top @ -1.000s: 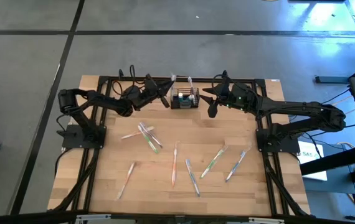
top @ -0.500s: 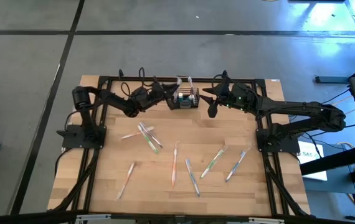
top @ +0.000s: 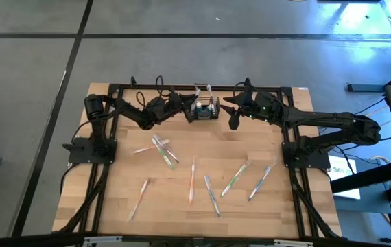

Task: Pick & Place toothbrushing station
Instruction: Put the top blue toothbrush in the left section of the wire organizer

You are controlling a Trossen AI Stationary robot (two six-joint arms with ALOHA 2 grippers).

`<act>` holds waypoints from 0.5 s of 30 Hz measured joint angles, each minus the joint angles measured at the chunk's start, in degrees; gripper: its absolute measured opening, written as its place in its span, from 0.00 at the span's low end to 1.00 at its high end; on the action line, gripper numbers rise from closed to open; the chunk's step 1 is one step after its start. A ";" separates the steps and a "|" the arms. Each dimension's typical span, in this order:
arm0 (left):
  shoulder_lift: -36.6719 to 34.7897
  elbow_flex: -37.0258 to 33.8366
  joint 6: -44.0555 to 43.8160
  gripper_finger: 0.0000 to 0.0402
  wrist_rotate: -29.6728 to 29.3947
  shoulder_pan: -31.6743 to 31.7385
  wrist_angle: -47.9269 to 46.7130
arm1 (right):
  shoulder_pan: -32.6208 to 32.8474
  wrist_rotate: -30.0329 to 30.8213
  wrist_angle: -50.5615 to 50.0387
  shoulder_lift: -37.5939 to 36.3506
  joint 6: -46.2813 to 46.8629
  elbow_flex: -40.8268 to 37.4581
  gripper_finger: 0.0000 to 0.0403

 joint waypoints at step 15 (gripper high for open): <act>0.00 -0.02 -3.72 0.05 0.04 1.03 -6.84 | -0.01 0.00 0.04 0.00 0.26 0.00 0.41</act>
